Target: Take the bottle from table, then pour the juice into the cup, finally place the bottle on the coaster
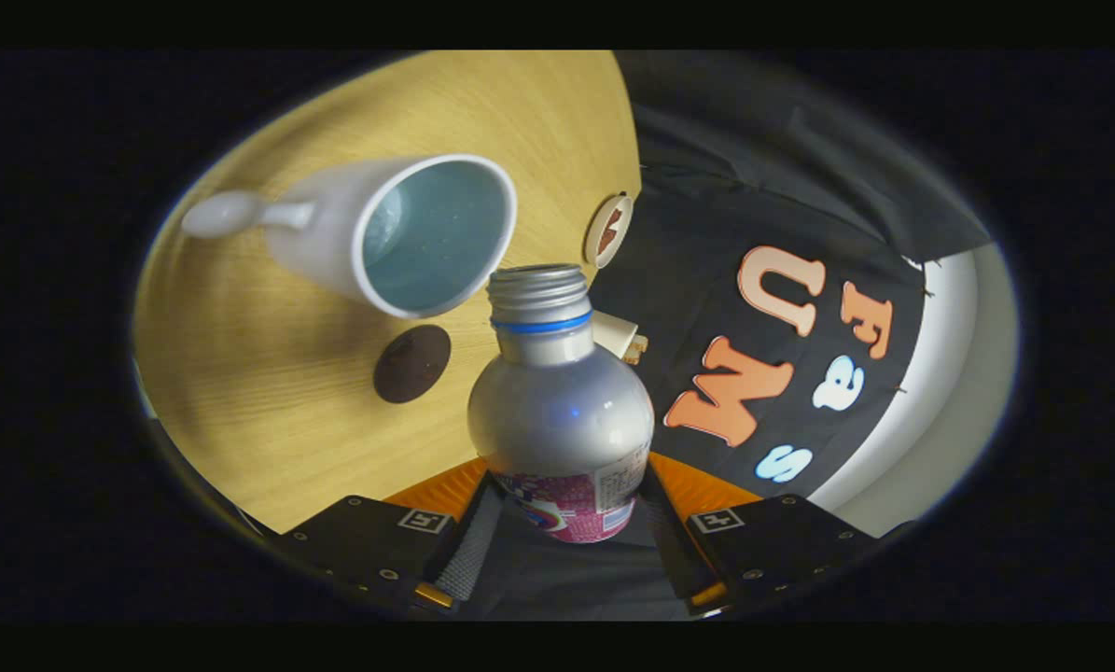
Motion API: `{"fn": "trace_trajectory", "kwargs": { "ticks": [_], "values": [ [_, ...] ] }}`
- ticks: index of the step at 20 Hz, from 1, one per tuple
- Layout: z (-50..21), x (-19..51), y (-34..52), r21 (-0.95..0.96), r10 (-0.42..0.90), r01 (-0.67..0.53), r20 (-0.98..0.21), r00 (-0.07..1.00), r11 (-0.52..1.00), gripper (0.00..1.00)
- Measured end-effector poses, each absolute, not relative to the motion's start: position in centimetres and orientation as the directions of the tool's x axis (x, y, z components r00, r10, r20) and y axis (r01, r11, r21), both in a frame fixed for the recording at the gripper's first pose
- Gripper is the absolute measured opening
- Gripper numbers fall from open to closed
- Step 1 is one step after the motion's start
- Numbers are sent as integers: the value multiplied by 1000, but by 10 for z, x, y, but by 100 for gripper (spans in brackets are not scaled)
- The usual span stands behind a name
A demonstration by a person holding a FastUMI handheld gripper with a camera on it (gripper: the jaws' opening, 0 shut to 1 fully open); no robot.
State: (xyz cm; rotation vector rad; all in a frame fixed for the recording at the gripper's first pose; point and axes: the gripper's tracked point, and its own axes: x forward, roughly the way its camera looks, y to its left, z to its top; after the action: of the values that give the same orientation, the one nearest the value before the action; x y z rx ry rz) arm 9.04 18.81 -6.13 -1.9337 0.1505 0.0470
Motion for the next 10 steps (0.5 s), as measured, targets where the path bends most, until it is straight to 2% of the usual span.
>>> {"fn": "trace_trajectory", "kwargs": {
  "ticks": [5,10],
  "values": [
    [-65,92,191,-982,-84,-188,-188,979,9,78],
    [-80,102,182,-922,-84,-225,-263,961,315,78]
  ]
}}
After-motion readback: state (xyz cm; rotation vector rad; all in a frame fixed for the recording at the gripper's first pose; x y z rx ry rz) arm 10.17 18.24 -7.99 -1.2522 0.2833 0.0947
